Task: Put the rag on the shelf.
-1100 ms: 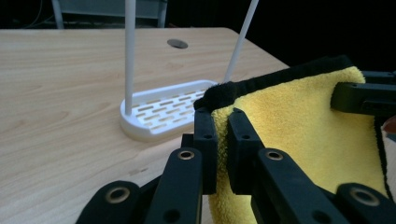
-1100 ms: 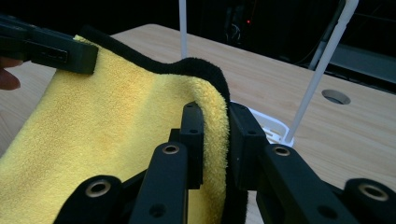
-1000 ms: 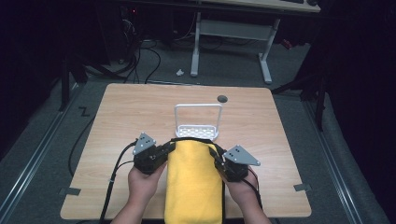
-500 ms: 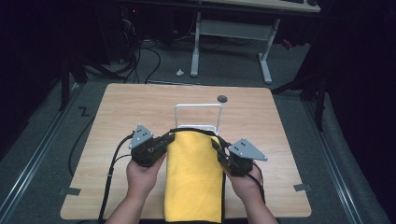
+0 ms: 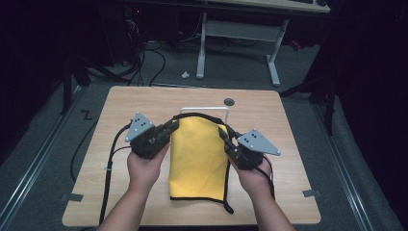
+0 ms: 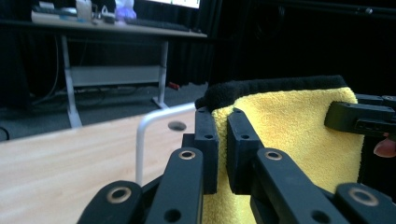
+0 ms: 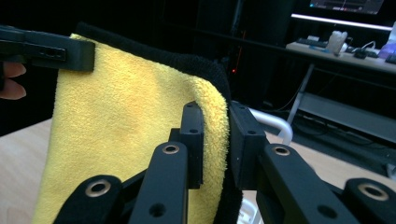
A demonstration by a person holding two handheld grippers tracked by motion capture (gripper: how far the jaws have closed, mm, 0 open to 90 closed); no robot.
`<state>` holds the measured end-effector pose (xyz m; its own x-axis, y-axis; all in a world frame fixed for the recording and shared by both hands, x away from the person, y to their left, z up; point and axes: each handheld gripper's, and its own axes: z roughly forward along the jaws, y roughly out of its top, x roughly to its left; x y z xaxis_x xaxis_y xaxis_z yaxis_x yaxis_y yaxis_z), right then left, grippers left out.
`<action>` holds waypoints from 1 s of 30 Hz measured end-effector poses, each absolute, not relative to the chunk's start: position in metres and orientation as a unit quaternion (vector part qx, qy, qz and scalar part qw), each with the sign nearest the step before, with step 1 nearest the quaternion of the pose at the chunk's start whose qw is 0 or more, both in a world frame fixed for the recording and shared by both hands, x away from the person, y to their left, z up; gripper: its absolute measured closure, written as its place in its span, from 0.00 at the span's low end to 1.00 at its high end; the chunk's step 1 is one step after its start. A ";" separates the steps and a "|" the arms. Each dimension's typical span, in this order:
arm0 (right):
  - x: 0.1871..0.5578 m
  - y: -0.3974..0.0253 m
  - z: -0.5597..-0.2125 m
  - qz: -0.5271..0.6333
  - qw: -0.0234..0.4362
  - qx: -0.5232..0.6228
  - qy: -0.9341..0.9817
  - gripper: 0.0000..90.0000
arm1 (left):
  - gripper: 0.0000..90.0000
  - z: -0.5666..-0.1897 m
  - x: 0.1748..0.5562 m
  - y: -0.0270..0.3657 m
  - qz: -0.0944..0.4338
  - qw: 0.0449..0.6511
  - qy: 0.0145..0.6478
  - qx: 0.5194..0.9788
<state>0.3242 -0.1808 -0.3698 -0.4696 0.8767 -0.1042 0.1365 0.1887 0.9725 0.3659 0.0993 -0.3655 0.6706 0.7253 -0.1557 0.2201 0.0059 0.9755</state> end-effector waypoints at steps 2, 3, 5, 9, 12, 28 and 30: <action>0.327 -0.181 -0.364 0.519 0.363 0.368 0.681 0.87 | 0.94 -0.359 0.368 0.100 0.211 0.619 0.346 0.673; 0.327 -0.181 -0.364 0.519 0.363 0.368 0.681 0.87 | 0.94 -0.359 0.368 0.100 0.211 0.619 0.346 0.673; 0.330 -0.181 -0.358 0.521 0.368 0.367 0.677 0.87 | 0.94 -0.353 0.371 0.100 0.215 0.622 0.343 0.671; 0.335 -0.182 -0.343 0.527 0.380 0.366 0.667 0.87 | 0.94 -0.341 0.378 0.099 0.224 0.629 0.337 0.664; 0.338 -0.183 -0.339 0.528 0.383 0.365 0.664 0.87 | 0.94 -0.336 0.381 0.099 0.228 0.628 0.334 0.664; 0.368 -0.185 -0.319 0.527 0.394 0.372 0.654 0.87 | 0.94 -0.320 0.412 0.095 0.238 0.636 0.325 0.659; 0.371 -0.185 -0.318 0.526 0.395 0.373 0.654 0.87 | 0.94 -0.320 0.417 0.095 0.242 0.633 0.325 0.660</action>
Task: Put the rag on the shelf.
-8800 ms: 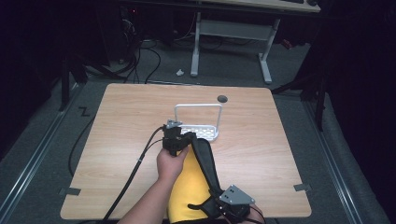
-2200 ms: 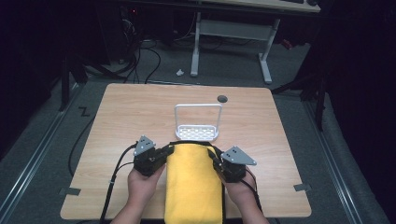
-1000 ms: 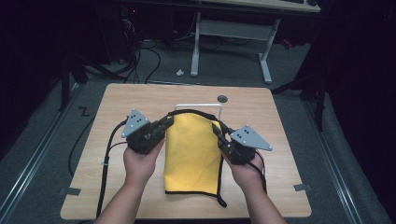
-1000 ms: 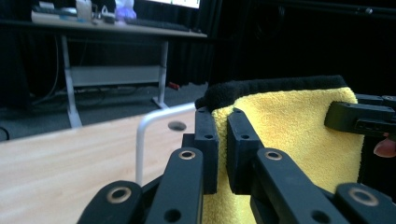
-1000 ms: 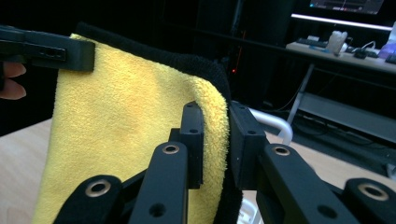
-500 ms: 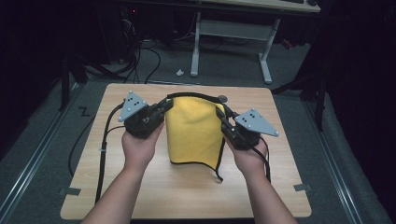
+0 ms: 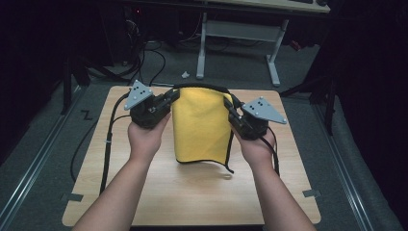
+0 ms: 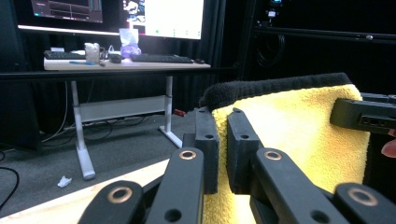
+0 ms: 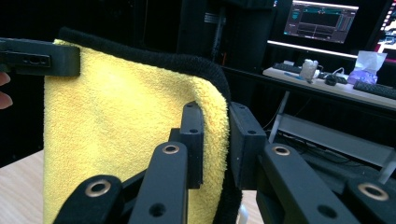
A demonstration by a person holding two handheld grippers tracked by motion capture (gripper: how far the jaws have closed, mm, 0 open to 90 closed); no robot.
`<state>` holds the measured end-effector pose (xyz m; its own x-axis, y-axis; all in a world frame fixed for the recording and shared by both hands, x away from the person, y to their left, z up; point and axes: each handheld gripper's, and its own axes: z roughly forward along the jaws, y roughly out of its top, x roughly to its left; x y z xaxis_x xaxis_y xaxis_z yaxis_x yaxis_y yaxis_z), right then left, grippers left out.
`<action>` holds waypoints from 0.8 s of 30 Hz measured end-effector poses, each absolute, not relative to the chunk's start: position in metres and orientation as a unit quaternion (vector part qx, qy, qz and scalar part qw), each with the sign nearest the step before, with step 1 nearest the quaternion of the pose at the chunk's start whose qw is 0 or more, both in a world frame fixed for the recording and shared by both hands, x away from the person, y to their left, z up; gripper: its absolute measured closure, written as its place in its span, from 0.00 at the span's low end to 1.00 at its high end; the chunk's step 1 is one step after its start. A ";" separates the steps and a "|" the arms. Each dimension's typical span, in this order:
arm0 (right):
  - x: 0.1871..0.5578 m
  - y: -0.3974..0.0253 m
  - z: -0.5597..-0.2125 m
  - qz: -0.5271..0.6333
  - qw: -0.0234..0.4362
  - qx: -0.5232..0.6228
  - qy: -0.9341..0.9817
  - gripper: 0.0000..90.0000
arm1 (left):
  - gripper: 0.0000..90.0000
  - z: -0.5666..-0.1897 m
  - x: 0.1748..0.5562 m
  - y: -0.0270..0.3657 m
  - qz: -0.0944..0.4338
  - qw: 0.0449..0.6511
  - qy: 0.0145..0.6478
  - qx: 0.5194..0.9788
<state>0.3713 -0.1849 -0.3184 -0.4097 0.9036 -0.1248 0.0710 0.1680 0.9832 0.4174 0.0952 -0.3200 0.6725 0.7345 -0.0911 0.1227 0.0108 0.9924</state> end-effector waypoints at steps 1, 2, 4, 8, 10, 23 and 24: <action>0.374 -0.184 -0.318 0.525 0.395 0.374 0.655 0.87 | 0.94 -0.320 0.420 0.095 0.243 0.631 0.326 0.661; 0.381 -0.183 -0.318 0.520 0.395 0.374 0.658 0.87 | 0.94 -0.319 0.424 0.095 0.244 0.627 0.326 0.663; 0.387 -0.183 -0.317 0.516 0.398 0.373 0.661 0.87 | 0.94 -0.319 0.431 0.094 0.246 0.627 0.329 0.663; 0.403 -0.184 -0.316 0.509 0.399 0.375 0.664 0.87 | 0.94 -0.317 0.447 0.092 0.245 0.622 0.335 0.664; 0.407 -0.184 -0.316 0.508 0.399 0.375 0.664 0.87 | 0.94 -0.316 0.455 0.089 0.250 0.617 0.334 0.667; 0.469 -0.197 -0.341 0.491 0.382 0.380 0.685 0.87 | 0.94 -0.338 0.505 0.078 0.260 0.572 0.353 0.693; 0.472 -0.197 -0.344 0.487 0.379 0.381 0.689 0.87 | 0.94 -0.342 0.509 0.077 0.258 0.565 0.357 0.698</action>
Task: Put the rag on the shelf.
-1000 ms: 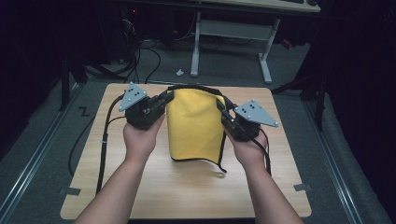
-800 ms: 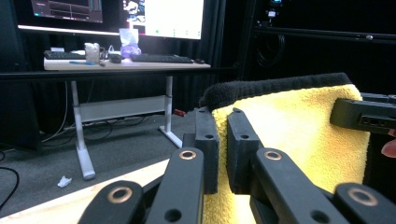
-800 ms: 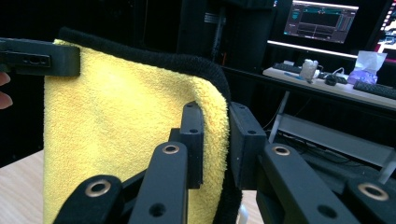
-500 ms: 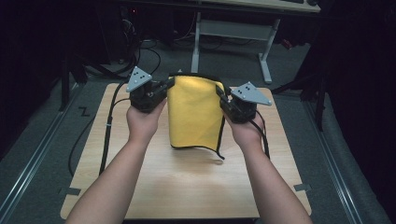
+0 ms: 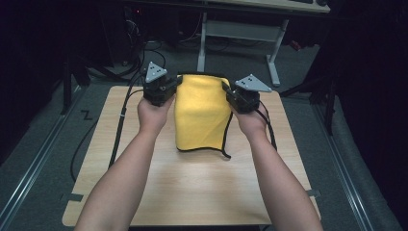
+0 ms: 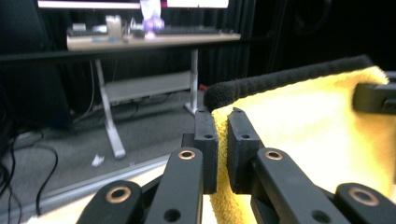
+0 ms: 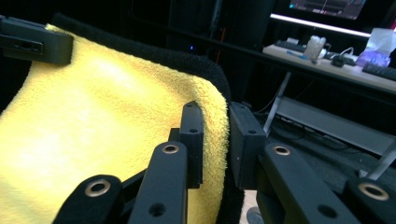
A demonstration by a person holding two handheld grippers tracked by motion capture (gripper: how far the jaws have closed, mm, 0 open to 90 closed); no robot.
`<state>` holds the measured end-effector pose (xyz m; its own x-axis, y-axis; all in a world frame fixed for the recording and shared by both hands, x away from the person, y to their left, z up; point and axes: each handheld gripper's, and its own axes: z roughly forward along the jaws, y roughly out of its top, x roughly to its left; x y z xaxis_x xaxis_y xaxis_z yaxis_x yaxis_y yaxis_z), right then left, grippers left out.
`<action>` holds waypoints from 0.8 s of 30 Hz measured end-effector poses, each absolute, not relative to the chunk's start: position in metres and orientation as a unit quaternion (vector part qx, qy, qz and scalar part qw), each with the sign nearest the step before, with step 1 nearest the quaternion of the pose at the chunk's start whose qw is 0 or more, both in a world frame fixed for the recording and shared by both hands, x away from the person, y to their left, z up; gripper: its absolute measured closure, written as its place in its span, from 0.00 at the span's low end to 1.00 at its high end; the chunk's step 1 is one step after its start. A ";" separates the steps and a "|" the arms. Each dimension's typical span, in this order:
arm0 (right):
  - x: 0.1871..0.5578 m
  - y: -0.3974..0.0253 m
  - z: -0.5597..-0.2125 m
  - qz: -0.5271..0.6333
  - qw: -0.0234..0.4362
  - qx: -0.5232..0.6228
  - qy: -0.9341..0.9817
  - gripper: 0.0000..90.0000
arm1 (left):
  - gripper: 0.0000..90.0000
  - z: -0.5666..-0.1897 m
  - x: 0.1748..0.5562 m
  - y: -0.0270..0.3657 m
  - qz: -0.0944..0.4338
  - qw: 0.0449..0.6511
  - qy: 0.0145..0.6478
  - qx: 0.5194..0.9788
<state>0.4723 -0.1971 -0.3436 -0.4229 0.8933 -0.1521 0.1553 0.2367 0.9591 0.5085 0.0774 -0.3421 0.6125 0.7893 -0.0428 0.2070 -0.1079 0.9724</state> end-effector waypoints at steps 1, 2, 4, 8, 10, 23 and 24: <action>0.475 -0.197 -0.347 0.483 0.378 0.381 0.692 0.87 | 0.94 -0.347 0.512 0.077 0.257 0.557 0.358 0.704; 0.478 -0.197 -0.350 0.475 0.382 0.379 0.696 0.87 | 0.94 -0.356 0.518 0.074 0.257 0.538 0.358 0.718; 0.480 -0.196 -0.354 0.468 0.385 0.377 0.701 0.87 | 0.94 -0.360 0.521 0.073 0.255 0.527 0.360 0.726; 0.489 -0.196 -0.371 0.446 0.379 0.376 0.718 0.87 | 0.94 -0.376 0.527 0.075 0.237 0.515 0.371 0.735; 0.490 -0.196 -0.378 0.441 0.374 0.378 0.723 0.87 | 0.94 -0.379 0.527 0.075 0.234 0.515 0.373 0.735; 0.493 -0.201 -0.393 0.445 0.333 0.406 0.725 0.87 | 0.94 -0.409 0.531 0.079 0.182 0.510 0.389 0.745; 0.493 -0.202 -0.393 0.444 0.332 0.407 0.726 0.87 | 0.94 -0.412 0.531 0.079 0.177 0.511 0.390 0.745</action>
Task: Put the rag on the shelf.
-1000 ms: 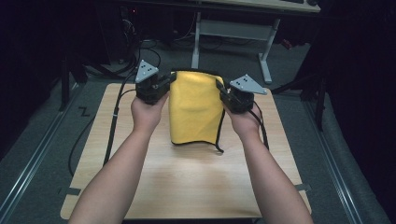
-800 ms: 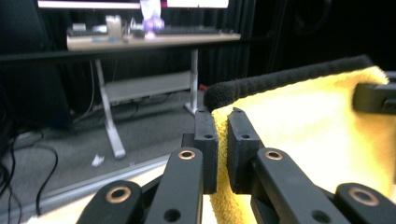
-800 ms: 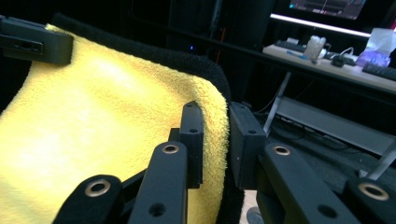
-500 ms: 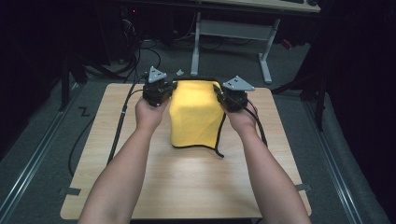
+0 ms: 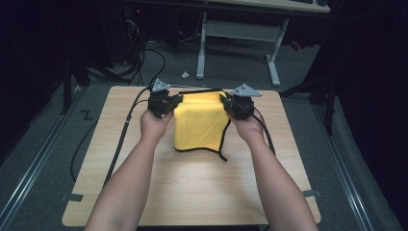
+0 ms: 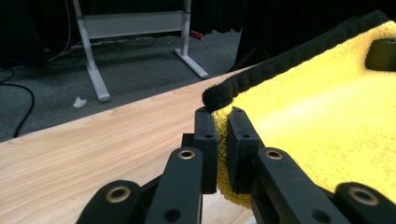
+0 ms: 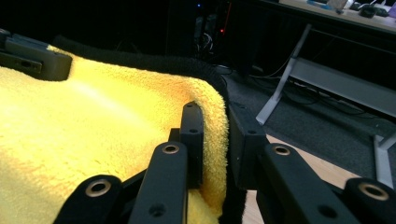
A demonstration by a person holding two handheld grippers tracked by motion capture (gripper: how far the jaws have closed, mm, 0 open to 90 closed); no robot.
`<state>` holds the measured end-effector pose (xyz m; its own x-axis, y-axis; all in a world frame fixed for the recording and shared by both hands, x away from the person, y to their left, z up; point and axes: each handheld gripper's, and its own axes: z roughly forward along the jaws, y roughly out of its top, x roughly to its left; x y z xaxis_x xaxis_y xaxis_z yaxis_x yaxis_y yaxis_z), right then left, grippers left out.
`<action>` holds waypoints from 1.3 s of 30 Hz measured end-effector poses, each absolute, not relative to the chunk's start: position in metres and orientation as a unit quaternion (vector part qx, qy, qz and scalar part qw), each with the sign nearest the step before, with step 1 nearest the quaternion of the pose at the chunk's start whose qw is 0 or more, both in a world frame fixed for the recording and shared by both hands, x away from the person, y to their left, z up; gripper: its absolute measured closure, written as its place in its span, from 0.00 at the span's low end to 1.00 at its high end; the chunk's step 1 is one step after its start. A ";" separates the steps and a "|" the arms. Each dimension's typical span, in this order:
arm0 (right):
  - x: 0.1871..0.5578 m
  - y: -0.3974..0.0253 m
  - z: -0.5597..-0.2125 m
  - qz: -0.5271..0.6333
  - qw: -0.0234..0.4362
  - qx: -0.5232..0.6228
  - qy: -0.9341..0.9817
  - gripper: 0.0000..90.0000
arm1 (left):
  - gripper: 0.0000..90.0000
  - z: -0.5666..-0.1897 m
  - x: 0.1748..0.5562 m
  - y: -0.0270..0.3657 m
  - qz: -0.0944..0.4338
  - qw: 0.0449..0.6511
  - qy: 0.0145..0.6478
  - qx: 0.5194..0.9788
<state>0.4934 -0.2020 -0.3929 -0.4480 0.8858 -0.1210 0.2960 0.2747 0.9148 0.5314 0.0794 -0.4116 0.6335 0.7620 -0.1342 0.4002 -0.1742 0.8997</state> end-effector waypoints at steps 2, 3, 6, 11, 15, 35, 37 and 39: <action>0.493 -0.203 -0.393 0.446 0.328 0.408 0.726 0.87 | 0.93 -0.413 0.531 0.080 0.173 0.513 0.392 0.743; 0.493 -0.203 -0.393 0.446 0.328 0.408 0.726 0.87 | 0.93 -0.415 0.531 0.081 0.172 0.515 0.394 0.742; 0.494 -0.205 -0.395 0.451 0.319 0.409 0.726 0.86 | 0.93 -0.421 0.530 0.083 0.163 0.518 0.398 0.740; 0.495 -0.209 -0.397 0.453 0.307 0.410 0.730 0.87 | 0.93 -0.431 0.529 0.082 0.151 0.521 0.402 0.738; 0.496 -0.212 -0.398 0.455 0.300 0.412 0.730 0.87 | 0.93 -0.434 0.529 0.081 0.146 0.523 0.401 0.738; 0.499 -0.231 -0.414 0.478 0.253 0.422 0.728 0.87 | 0.94 -0.447 0.528 0.077 0.118 0.520 0.405 0.742; 0.499 -0.231 -0.416 0.481 0.243 0.424 0.728 0.87 | 0.94 -0.449 0.527 0.078 0.115 0.520 0.406 0.743; 0.499 -0.231 -0.417 0.479 0.243 0.421 0.731 0.87 | 0.94 -0.451 0.527 0.080 0.113 0.520 0.407 0.742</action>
<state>0.4994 -0.2307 -0.4168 -0.5272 0.8483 0.0494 0.3829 0.1853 0.9050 0.5265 0.0800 -0.4509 0.6431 0.7217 -0.2560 0.4870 -0.1275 0.8641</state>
